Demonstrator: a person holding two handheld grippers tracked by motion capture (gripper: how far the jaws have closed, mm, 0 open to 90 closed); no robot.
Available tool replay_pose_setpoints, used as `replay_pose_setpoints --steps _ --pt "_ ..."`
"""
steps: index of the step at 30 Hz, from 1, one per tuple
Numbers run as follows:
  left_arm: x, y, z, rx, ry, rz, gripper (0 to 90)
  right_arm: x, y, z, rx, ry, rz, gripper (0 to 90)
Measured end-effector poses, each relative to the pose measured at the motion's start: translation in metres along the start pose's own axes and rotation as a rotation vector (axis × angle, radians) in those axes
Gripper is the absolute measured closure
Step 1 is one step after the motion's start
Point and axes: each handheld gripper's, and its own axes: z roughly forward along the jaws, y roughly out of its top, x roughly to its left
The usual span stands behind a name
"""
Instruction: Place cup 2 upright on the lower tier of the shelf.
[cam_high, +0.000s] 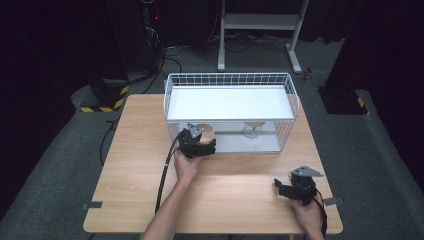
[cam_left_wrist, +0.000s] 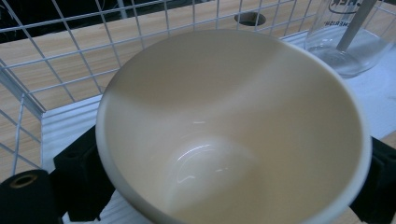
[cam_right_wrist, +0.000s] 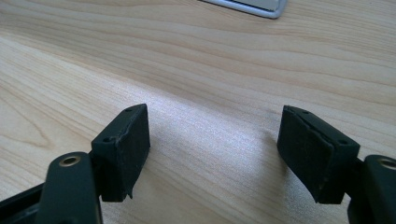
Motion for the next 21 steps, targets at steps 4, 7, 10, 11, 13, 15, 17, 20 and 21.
replay_pose_setpoints --steps 4,7,10,11,13,15,17,20,21 --pt "0.0006 0.0002 -0.0005 0.007 0.003 -0.002 7.4 0.0001 0.0 0.0 0.001 0.0 0.0 25.4" --pt "0.0013 -0.0005 0.0006 0.02 0.01 0.008 4.9 0.0001 -0.0001 0.0 0.001 0.0 0.0 25.4" --pt "0.0036 -0.0027 0.0024 0.051 0.005 0.006 1.2 0.0001 0.0 0.0 0.001 0.0 0.0 25.4" --pt "0.0048 -0.0034 0.0025 0.058 0.004 0.012 0.3 0.0001 0.0 0.0 0.001 0.0 0.0 25.4" --pt "0.0057 -0.0048 0.0022 0.058 0.0 0.006 0.2 0.0001 -0.0001 0.0 0.001 0.0 0.0 25.4" --pt "0.0068 -0.0053 0.0013 0.063 0.0 0.005 0.1 0.0001 -0.0001 0.0 0.001 0.0 0.001 25.4" --pt "0.0072 -0.0054 0.0005 0.067 -0.006 0.002 0.0 0.0001 0.0 0.0 0.0 0.0 0.001 25.4" --pt "0.0066 -0.0065 -0.0025 0.07 -0.01 0.003 0.0 0.0002 -0.0001 -0.0001 0.001 0.001 0.001 25.4" --pt "0.0062 -0.0071 -0.0035 0.069 -0.009 -0.001 0.1 0.0002 -0.0001 -0.0001 0.001 0.0 0.001 25.3"
